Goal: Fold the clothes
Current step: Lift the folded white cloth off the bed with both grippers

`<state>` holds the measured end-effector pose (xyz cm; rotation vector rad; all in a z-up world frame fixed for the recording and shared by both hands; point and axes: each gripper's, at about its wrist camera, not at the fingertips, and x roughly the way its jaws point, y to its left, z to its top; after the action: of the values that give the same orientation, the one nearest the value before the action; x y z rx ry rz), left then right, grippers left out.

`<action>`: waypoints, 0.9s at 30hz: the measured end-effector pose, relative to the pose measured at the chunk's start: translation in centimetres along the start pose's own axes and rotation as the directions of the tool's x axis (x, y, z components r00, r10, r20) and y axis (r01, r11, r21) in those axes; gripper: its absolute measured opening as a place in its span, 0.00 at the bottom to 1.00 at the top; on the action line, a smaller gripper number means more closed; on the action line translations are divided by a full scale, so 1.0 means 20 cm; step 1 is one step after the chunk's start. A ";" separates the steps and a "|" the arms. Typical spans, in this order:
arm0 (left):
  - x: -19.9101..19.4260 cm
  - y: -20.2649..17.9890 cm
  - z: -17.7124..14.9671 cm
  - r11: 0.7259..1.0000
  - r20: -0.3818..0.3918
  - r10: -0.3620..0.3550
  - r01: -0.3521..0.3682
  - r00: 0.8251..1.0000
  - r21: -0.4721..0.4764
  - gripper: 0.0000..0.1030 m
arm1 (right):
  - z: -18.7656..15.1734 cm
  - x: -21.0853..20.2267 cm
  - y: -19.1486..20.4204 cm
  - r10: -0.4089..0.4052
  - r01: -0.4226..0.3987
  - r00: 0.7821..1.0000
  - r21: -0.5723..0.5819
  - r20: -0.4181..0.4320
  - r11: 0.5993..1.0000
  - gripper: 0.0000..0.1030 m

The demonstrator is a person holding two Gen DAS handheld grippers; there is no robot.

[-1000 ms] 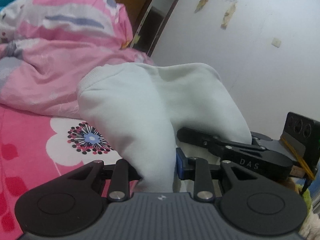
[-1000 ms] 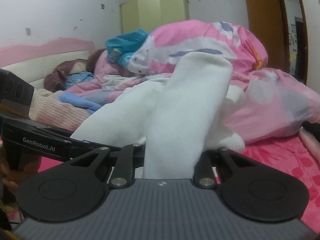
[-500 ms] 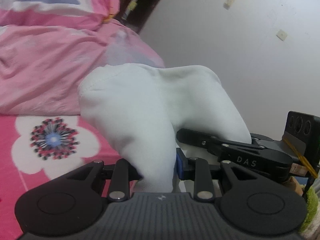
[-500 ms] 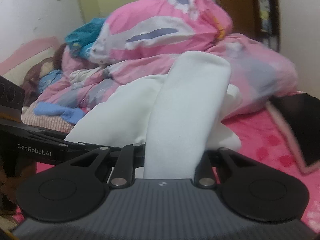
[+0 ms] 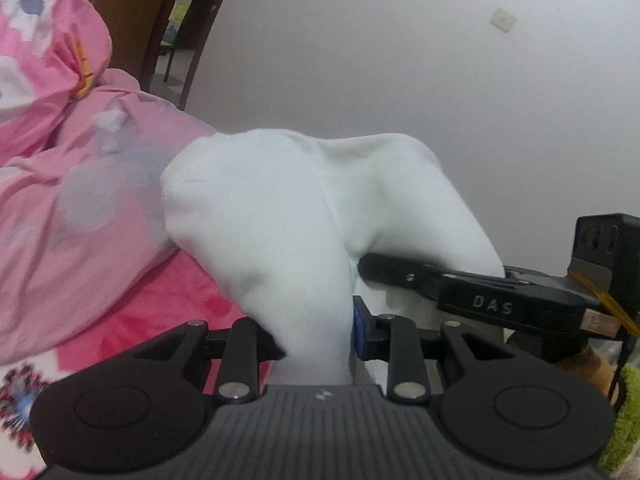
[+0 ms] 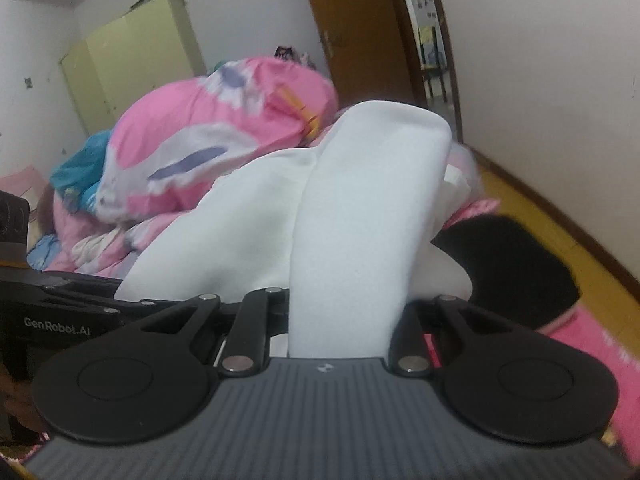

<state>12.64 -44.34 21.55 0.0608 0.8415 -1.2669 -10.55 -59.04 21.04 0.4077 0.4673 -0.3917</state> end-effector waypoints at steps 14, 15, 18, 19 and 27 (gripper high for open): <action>0.97 -0.09 0.41 0.994 -0.017 0.069 -0.071 0.997 -0.089 0.26 | 0.46 0.59 -1.08 0.167 -0.174 0.980 -0.061 -0.111 0.983 0.17; 1.03 -0.06 0.43 0.992 -0.025 0.068 -0.070 0.997 -0.101 0.26 | 0.47 0.64 -1.14 0.183 -0.190 0.976 -0.053 -0.116 0.980 0.17; 1.16 0.01 0.46 0.990 -0.047 0.064 -0.069 0.997 -0.120 0.26 | 0.48 0.80 -1.25 0.213 -0.220 0.968 -0.042 -0.135 0.975 0.17; 1.19 0.03 0.47 0.990 -0.050 0.063 -0.069 0.997 -0.124 0.26 | 0.49 0.84 -1.29 0.218 -0.225 0.966 -0.036 -0.142 0.974 0.17; 1.39 0.16 0.52 0.984 -0.084 0.063 -0.075 0.995 -0.161 0.26 | 0.51 1.10 -1.48 0.270 -0.263 0.941 0.063 -0.203 0.963 0.17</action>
<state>22.07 -70.70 11.42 0.0075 1.0008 -1.1321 -2.20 -94.57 9.91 0.5428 0.6027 -0.0934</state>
